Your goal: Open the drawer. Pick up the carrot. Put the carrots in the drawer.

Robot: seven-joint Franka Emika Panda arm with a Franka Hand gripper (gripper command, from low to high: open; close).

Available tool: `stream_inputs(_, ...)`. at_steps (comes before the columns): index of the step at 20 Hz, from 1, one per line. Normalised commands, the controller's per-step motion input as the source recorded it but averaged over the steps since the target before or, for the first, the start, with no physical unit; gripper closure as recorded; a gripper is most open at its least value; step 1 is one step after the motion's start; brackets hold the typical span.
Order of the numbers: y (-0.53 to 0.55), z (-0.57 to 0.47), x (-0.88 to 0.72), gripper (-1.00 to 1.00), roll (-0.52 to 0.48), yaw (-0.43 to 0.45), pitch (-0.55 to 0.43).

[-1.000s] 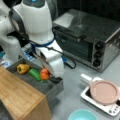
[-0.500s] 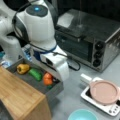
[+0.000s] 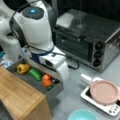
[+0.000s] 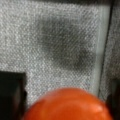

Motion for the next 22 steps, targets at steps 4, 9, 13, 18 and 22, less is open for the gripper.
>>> stream_inputs(4, 0.05, -0.04, -0.26, 1.00, 0.183, 0.038, -0.127)
stream_inputs(9, 0.06, -0.09, -0.34, 1.00, 0.166, 0.007, -0.150)
stream_inputs(13, 0.05, -0.11, -0.37, 1.00, 0.156, -0.001, -0.173)
stream_inputs(18, 0.01, -0.12, -0.32, 1.00, 0.163, -0.001, -0.206)
stream_inputs(22, -0.03, -0.09, -0.25, 1.00, 0.145, 0.000, -0.215)
